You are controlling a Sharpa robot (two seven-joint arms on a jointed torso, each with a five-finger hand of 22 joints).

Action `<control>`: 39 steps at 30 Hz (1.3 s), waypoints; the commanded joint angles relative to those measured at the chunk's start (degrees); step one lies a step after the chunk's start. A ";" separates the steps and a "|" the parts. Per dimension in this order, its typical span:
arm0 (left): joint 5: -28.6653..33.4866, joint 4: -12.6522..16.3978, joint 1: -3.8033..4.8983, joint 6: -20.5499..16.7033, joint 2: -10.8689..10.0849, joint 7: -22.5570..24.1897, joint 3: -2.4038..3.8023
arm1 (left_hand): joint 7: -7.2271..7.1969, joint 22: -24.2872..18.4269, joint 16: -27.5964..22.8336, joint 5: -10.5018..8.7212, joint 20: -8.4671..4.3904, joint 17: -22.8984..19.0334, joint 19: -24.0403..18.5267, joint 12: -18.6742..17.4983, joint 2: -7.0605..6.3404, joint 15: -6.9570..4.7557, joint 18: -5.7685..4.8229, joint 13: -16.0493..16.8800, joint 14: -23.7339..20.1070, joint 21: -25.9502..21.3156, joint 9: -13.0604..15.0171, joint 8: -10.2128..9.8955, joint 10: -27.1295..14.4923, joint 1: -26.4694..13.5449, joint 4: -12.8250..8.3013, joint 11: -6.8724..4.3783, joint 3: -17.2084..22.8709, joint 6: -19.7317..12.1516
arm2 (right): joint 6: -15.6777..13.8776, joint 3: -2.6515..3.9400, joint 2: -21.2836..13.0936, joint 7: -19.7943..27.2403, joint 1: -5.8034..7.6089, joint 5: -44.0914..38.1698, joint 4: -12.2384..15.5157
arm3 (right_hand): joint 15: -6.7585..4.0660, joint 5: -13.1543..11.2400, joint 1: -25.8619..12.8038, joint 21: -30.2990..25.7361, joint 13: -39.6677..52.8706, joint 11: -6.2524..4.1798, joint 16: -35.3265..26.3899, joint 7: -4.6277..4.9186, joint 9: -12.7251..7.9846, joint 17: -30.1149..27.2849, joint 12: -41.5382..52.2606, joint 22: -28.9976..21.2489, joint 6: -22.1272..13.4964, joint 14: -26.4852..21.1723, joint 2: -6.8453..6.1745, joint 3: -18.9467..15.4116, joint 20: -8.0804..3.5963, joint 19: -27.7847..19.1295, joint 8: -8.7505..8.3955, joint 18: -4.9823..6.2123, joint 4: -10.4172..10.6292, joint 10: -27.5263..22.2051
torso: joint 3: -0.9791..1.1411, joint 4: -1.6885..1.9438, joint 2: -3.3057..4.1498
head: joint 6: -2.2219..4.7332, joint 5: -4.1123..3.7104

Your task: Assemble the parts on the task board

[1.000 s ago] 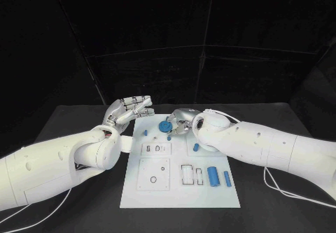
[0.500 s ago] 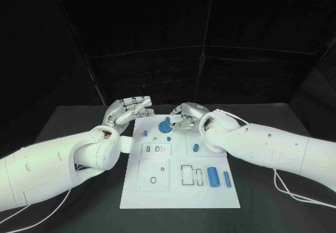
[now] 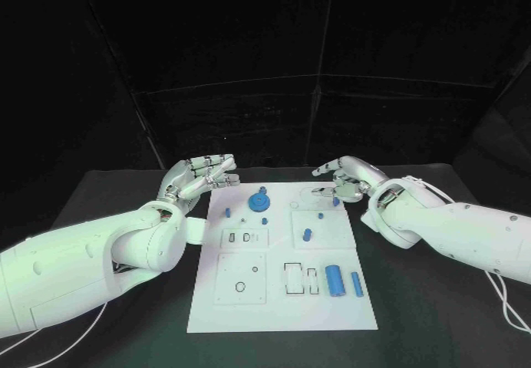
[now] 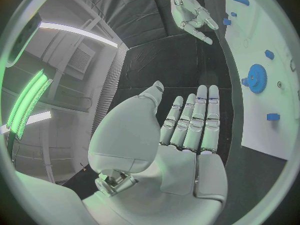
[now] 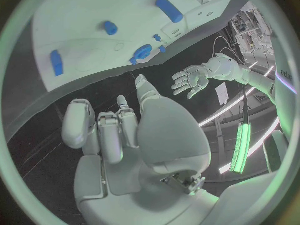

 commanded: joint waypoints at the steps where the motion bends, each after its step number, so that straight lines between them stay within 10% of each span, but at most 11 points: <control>1: -0.39 0.24 0.09 0.81 0.02 0.16 0.05 | 2.60 -0.06 -0.37 0.22 0.18 -0.08 0.11 -0.29 0.05 0.27 0.54 -0.05 0.22 -0.34 -0.06 -0.27 0.07 0.72 -0.34 0.39 -0.03 0.31 | 4.99 0.00 -2.17 4.01 0.14 2.33 0.45 | 0.39 -0.33 0.63 0.03 6.59 0.30 0.27 0.03 0.00 13.78 -0.51 -0.05 -0.19 5.56 -0.88 -0.28 0.52 -0.11 -0.10 -0.62 -0.92 -0.41 | -0.01 -0.04 0.01 | 0.12 -0.38; 11: -0.39 -0.07 0.08 1.14 0.35 0.02 0.04 | 2.60 -0.07 -0.39 0.22 0.18 -0.08 0.11 -0.29 0.11 0.27 0.54 -0.04 0.26 -0.37 -0.04 -0.25 0.15 0.74 -0.37 0.37 -0.03 0.51 | 8.24 -0.04 -4.50 6.31 0.06 1.02 -2.88 | 0.36 4.01 3.50 -0.15 6.34 0.26 0.17 0.07 0.50 13.49 -0.88 -0.43 4.83 5.49 -0.49 -0.13 0.49 -0.42 0.95 -0.54 -3.17 -0.71 | 0.21 0.26 0.10 | 0.20 -1.15; 39: -0.64 -0.91 0.02 1.22 0.86 -0.01 0.03 | 2.59 -0.11 -0.42 0.22 0.18 -0.08 0.11 -0.31 0.21 0.25 0.55 -0.02 0.33 -0.40 -0.03 -0.28 0.25 0.84 -0.48 0.36 0.00 0.55 | 13.53 -0.05 -0.56 5.45 -1.08 -0.75 -10.55 | 0.32 4.24 4.06 -0.15 6.38 0.20 0.17 -0.01 0.47 13.51 -0.85 -0.43 5.57 5.49 0.23 0.26 0.49 -0.44 1.04 -0.54 -3.84 -0.67 | -0.02 0.30 0.08 | -0.29 -1.16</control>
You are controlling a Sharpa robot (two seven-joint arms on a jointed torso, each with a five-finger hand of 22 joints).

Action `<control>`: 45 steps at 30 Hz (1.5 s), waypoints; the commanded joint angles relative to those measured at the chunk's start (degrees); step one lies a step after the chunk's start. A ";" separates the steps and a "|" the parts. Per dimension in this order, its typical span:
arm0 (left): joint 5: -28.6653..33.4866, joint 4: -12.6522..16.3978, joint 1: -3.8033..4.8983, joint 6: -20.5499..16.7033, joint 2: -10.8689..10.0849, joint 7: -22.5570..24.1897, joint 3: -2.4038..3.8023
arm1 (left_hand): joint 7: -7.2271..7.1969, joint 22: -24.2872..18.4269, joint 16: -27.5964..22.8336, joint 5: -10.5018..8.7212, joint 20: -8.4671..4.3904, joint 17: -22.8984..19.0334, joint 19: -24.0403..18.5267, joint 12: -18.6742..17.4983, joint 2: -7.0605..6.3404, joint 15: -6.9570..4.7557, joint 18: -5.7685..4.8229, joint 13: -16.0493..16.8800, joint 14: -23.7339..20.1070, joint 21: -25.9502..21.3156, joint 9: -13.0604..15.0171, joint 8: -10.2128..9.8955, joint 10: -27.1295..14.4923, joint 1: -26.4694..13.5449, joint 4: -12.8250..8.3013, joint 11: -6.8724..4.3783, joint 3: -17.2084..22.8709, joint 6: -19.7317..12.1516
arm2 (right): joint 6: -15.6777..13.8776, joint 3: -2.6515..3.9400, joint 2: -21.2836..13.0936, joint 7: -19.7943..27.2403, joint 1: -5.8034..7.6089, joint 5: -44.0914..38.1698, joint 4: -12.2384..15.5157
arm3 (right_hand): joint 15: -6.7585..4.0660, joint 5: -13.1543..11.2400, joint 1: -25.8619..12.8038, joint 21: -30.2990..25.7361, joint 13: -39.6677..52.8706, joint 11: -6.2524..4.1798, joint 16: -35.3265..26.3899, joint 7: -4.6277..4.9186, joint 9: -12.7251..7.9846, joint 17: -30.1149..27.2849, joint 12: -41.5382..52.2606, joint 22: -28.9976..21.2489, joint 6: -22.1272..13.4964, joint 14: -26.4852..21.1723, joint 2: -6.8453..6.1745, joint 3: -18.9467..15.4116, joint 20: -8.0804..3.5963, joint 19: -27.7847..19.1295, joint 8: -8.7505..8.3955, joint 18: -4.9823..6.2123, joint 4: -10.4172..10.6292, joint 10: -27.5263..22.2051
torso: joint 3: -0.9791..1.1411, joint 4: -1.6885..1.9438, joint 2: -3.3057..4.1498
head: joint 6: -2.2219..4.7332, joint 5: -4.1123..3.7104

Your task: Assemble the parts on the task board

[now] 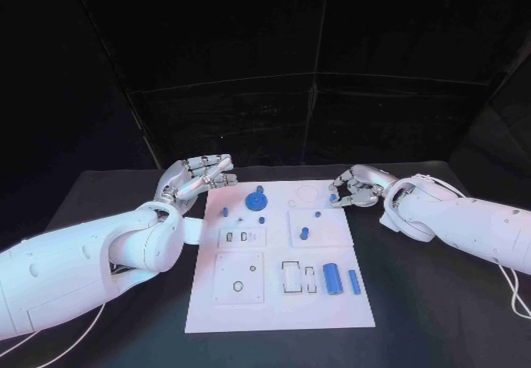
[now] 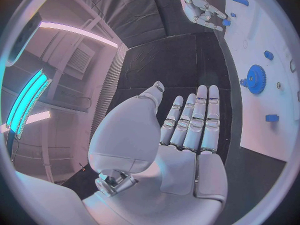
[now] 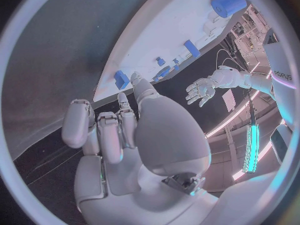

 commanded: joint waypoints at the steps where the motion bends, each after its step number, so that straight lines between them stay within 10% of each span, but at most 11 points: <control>1: -0.53 -0.05 0.07 0.61 0.03 0.27 0.04 | 2.79 -0.05 -0.16 0.22 0.18 -0.09 0.11 -0.31 -0.03 0.25 0.55 -0.02 0.33 -0.17 -0.04 -0.29 0.05 0.60 -0.48 0.15 0.00 0.35 | 1.92 0.02 0.02 -0.26 0.00 -0.86 -0.04 | 0.32 0.15 0.22 -0.14 6.35 -0.21 0.17 -0.01 0.06 13.48 -0.18 0.01 0.43 5.49 0.16 -0.09 0.29 -0.23 0.31 -0.54 -0.37 -0.26 | -0.06 -0.02 -0.01 | -0.08 -0.14; 45: -0.54 -0.68 0.00 0.68 0.35 0.00 0.04 | 2.80 -0.13 -0.27 0.22 0.18 -0.11 0.12 -0.44 0.27 0.25 0.55 -0.03 0.38 -0.25 -0.06 -0.40 0.12 0.84 -0.71 0.15 0.09 0.41 | 0.80 0.03 2.04 -1.05 -0.68 -0.72 -3.12 | -0.23 -1.32 -0.83 0.22 7.29 -0.88 0.34 -0.79 0.13 13.99 0.88 0.73 5.07 5.61 3.10 2.12 -0.14 0.25 1.26 -0.67 -0.26 0.65 | -0.05 -0.02 -0.02 | -0.52 -0.32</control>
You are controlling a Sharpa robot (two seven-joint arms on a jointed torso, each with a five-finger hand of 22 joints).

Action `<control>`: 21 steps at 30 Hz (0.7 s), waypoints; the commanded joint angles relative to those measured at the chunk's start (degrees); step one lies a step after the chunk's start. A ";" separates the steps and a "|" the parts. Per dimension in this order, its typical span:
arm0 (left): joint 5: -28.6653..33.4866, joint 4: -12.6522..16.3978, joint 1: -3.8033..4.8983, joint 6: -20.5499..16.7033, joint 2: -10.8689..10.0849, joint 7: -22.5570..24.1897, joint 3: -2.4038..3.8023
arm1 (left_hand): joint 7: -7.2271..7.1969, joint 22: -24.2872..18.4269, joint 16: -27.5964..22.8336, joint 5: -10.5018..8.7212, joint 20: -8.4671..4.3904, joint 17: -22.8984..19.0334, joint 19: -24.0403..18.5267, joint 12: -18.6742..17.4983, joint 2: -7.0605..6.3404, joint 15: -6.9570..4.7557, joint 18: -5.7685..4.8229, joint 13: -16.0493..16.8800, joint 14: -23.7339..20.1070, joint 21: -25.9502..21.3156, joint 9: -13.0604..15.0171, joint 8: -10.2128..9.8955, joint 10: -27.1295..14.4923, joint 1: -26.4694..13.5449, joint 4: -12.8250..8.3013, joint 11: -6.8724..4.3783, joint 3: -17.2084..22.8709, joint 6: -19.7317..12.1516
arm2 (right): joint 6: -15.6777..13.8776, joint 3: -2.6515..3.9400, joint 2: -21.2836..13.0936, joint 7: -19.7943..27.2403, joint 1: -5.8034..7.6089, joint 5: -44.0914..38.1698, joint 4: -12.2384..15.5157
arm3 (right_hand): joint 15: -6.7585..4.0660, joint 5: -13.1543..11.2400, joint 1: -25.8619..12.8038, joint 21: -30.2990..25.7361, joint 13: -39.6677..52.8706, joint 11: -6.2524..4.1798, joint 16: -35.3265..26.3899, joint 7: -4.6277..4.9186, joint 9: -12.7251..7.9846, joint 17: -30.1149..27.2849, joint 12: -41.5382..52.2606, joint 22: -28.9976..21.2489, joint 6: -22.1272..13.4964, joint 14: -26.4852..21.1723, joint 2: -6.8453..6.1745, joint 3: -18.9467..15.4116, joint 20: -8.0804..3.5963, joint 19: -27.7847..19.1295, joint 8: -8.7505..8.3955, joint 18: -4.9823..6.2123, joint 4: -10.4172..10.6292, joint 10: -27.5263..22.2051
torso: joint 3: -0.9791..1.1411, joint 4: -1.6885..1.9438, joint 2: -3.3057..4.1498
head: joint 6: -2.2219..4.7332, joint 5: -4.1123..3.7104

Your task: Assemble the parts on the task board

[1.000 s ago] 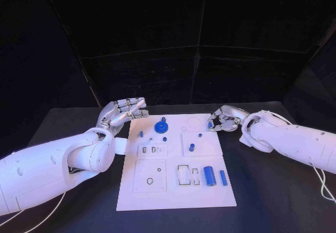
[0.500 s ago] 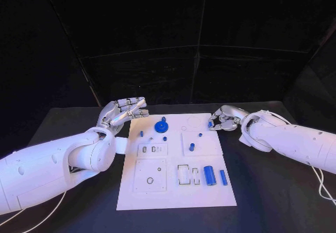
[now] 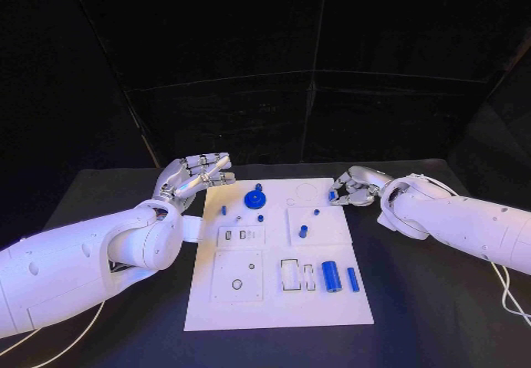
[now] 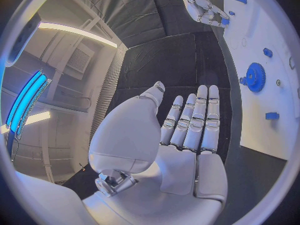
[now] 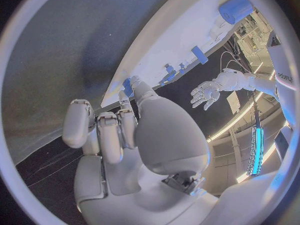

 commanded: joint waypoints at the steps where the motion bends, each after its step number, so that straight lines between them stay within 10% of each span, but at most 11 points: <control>1: -0.44 0.02 0.06 0.64 0.07 0.09 0.05 | 2.59 -0.09 -0.27 0.22 0.18 -0.06 0.12 -0.35 -0.01 0.04 0.55 -0.03 0.17 -0.26 -0.06 -0.40 0.12 0.55 -0.32 0.15 0.03 0.20 | -0.38 0.02 0.09 0.33 0.07 -0.02 0.03 | -0.23 -0.33 0.01 0.22 7.25 -0.36 0.34 0.11 0.09 14.01 0.21 0.07 0.42 5.61 0.45 0.35 -0.14 0.25 0.17 -0.66 0.04 0.13 | -0.01 0.00 0.02 | -0.03 -0.05; 21: -0.44 0.01 0.06 0.84 0.04 -0.33 0.05 | 2.61 -0.12 -0.31 0.22 0.18 -0.07 0.12 -0.41 0.11 0.04 0.55 -0.03 0.18 -0.28 -0.08 -0.48 0.12 0.64 -0.40 0.16 0.07 0.05 | -1.49 0.02 0.34 0.31 0.03 0.17 0.11 | -0.50 -0.04 0.00 0.34 7.55 -0.66 0.41 -0.28 0.16 14.23 0.55 0.30 1.57 5.66 1.10 1.08 -0.37 0.40 0.46 -0.71 -0.01 0.44 | 0.00 0.03 -0.03 | -0.22 -0.06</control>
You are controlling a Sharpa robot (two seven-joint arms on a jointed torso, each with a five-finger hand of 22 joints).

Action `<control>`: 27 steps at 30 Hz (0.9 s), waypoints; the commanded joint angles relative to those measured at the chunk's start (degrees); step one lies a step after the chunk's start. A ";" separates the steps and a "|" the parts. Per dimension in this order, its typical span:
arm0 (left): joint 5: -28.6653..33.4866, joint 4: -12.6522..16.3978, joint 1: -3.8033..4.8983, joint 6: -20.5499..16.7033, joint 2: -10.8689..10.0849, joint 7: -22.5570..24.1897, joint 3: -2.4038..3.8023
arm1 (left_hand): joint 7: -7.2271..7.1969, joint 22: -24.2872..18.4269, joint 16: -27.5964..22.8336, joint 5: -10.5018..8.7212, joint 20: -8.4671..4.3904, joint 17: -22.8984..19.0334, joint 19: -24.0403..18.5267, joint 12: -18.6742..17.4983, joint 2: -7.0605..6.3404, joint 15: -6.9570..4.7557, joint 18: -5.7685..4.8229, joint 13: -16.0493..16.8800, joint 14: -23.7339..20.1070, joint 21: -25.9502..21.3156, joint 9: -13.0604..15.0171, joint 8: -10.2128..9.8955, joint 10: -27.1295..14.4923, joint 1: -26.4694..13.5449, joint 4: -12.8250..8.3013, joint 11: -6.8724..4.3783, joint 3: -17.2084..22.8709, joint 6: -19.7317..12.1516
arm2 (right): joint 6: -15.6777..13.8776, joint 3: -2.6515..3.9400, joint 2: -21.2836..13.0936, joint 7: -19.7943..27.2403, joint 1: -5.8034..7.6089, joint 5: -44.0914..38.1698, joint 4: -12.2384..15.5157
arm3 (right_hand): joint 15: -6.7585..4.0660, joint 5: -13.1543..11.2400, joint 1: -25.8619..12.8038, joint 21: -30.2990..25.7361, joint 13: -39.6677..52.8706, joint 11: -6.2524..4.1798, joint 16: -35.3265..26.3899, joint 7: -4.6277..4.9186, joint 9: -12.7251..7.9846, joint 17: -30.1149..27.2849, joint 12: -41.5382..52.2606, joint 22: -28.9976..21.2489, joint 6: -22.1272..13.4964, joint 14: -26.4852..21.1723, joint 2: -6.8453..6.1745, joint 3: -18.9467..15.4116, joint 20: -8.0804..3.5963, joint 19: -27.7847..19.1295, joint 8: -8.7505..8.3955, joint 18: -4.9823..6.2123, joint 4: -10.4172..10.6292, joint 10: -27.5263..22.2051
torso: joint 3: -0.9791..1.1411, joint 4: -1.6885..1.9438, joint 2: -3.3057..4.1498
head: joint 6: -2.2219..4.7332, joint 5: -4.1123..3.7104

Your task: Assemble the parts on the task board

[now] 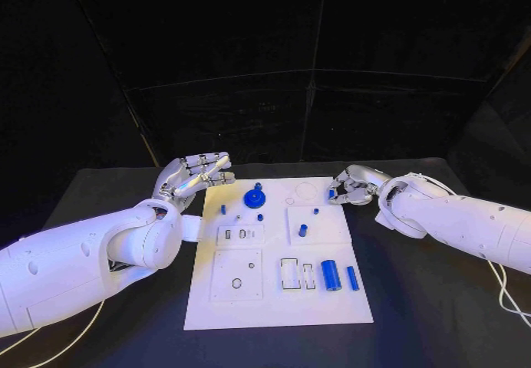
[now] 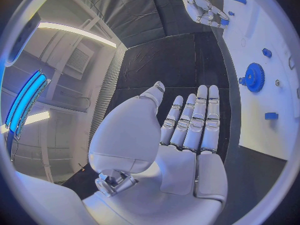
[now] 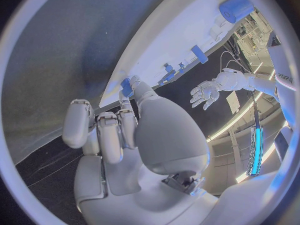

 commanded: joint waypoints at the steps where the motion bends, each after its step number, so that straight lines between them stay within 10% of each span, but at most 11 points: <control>1: -0.42 0.06 0.07 0.72 0.03 0.11 0.05 | 2.61 -0.06 -0.32 0.22 0.18 -0.08 0.12 -0.17 0.11 0.05 0.55 -0.04 0.18 -0.28 -0.08 -0.28 0.12 0.64 -0.41 0.16 0.07 0.05 | -1.16 0.02 0.01 0.21 0.08 0.12 0.13 | -0.61 0.07 0.09 0.35 7.52 -0.60 0.31 -0.41 0.19 14.23 0.36 0.06 1.27 5.66 1.43 0.91 -0.24 0.20 0.62 -0.71 -0.05 0.26 | 0.00 0.05 0.00 | -0.02 0.01; 16: -0.42 0.07 0.07 0.68 -0.09 0.05 0.05 | 2.62 -0.09 -0.38 0.22 0.19 -0.09 0.11 -0.25 0.22 0.06 0.55 -0.04 0.18 -0.33 -0.09 -0.36 0.11 0.76 -0.53 0.17 0.11 0.07 | -4.80 0.03 -0.48 0.62 0.06 1.89 1.72 | -1.73 0.74 1.36 0.35 7.70 -1.78 0.34 -1.58 0.46 14.35 0.39 0.08 4.18 5.68 2.93 6.77 -1.46 0.24 1.54 -0.74 -2.83 0.46 | 0.03 -0.06 -0.01 | -0.17 0.11; 27: -0.67 0.41 0.08 0.63 -0.46 -0.03 0.05 | 2.62 -0.13 -0.43 0.22 0.19 -0.10 0.11 -0.32 0.29 0.06 0.55 -0.04 0.19 -0.36 -0.10 -0.42 0.12 0.90 -0.69 0.18 0.15 0.09 | -7.24 0.08 -4.23 -4.57 0.23 3.55 12.56 | -1.66 0.51 -0.28 0.29 7.63 -1.71 0.33 -1.52 0.40 14.33 0.25 -0.04 4.24 5.68 2.06 8.06 -1.40 0.18 1.35 -0.72 -3.12 0.44 | -0.12 0.06 -0.13 | 0.09 0.05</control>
